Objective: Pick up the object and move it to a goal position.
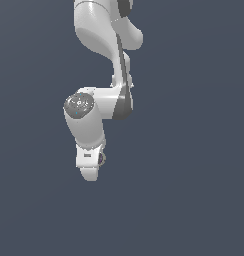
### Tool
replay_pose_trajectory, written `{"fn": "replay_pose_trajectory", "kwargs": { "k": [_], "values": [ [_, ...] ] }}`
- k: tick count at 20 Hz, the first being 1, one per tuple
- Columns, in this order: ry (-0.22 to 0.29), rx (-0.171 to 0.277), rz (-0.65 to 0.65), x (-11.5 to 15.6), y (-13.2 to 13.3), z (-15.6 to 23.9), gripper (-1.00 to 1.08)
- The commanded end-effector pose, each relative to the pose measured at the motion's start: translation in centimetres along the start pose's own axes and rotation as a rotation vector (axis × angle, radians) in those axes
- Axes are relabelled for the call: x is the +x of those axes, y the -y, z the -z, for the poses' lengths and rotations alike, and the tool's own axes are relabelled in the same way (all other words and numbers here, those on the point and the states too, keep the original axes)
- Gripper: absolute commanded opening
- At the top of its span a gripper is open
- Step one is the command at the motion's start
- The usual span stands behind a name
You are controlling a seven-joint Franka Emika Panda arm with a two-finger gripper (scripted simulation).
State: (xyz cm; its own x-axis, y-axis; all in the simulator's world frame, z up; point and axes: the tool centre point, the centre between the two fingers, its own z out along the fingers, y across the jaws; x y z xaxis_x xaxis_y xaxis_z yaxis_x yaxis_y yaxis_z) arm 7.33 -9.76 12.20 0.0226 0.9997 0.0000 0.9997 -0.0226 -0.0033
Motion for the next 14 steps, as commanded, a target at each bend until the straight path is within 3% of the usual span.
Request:
{"fn": "replay_pose_trajectory", "kwargs": {
  "k": [1,8,14],
  "values": [
    [0.001,-0.002,0.0,-1.1,0.3,2.8,-1.0],
    [0.0,-0.003,0.0,-3.7,0.9,9.4,-1.0],
    [-0.001,-0.003,0.0,-5.0,1.0,12.6,-1.0]
  ]
}}
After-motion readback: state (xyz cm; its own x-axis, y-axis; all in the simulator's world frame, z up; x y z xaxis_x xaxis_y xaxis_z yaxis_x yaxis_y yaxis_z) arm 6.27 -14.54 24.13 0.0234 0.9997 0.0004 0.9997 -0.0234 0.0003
